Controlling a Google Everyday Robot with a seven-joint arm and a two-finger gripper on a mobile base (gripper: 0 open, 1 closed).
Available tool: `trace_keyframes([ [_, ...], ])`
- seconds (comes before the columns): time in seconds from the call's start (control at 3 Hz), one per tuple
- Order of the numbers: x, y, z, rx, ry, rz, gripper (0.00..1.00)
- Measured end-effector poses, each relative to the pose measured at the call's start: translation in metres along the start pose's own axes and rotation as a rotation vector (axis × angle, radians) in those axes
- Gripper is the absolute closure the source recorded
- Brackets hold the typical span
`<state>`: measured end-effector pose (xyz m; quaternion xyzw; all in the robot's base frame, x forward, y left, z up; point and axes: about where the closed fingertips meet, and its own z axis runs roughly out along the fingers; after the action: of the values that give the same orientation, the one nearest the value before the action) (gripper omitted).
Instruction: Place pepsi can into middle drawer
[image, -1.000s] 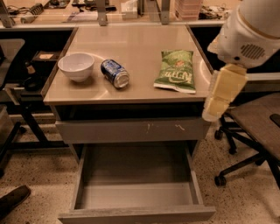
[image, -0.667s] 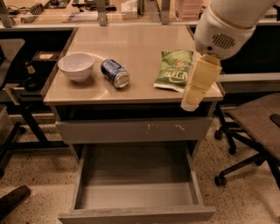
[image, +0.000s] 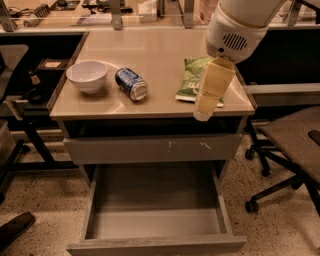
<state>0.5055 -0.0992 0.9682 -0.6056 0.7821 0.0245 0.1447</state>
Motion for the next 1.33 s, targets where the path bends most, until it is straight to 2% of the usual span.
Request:
trace_keyframes([
  [0.33,-0.02,-0.002,0.015,-0.021,-0.043,0.029,0.0],
  [1.0,-0.07,-0.03,0.034,-0.058,-0.126,0.089,0.0],
  [1.33,-0.07,-0.03,0.034,-0.058,-0.126,0.089,0.0],
])
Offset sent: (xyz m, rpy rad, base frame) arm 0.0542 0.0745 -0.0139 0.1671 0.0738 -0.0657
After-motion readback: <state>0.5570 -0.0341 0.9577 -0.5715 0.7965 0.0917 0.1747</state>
